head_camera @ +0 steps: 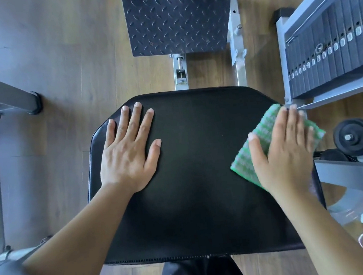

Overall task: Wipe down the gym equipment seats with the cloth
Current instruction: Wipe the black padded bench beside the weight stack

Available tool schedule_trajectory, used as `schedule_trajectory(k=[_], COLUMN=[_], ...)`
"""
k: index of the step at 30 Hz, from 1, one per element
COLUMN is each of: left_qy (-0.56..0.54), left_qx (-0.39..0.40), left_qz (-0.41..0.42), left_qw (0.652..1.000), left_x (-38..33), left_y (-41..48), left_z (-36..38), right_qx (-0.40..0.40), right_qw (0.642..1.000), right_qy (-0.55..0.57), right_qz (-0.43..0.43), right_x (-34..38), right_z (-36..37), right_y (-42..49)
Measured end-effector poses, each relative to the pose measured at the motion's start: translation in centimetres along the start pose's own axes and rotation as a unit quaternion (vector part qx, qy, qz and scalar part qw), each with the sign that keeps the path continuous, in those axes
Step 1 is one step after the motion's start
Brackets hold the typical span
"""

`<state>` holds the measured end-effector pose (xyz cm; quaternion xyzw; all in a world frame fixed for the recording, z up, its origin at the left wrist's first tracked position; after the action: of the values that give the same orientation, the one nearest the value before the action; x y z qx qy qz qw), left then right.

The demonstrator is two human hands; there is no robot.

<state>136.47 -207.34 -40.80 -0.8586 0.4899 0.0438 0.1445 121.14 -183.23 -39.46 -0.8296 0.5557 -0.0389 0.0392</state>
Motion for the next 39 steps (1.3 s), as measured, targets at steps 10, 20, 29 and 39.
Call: schedule_trajectory(k=[10, 20, 29, 39], left_qy=[0.0, -0.004, 0.0, 0.0], left_qx=[-0.003, -0.008, -0.012, -0.013], left_qz=[-0.001, 0.005, 0.005, 0.004], left_qw=[1.0, 1.0, 1.0, 1.0], left_x=[0.0, 0.0, 0.0, -0.1], left_y=[0.0, 0.0, 0.0, -0.1], left_z=[0.0, 0.1, 0.1, 0.1], right_qx=[0.041, -0.006, 0.029, 0.01], right_qw=[0.973, 1.0, 0.983, 0.999], right_qy=[-0.002, 0.013, -0.006, -0.007], right_qz=[-0.226, 0.008, -0.182, -0.035], right_x=[7.3, -0.8, 7.2, 1.5], right_z=[0.5, 0.0, 0.6, 0.0], right_y=[-0.6, -0.3, 2.2, -4.4])
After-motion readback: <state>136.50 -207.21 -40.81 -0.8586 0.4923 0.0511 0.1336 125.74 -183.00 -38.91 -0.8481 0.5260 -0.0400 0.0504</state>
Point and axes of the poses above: each hand's wrist, its own y-axis towards the middle knuckle, its own z-axis out of the palm, x = y × z, the point moved 3 cm from there along y, towards the middle knuckle, and after that the axes turned 3 degrees about -y, right-handed, at the moved point
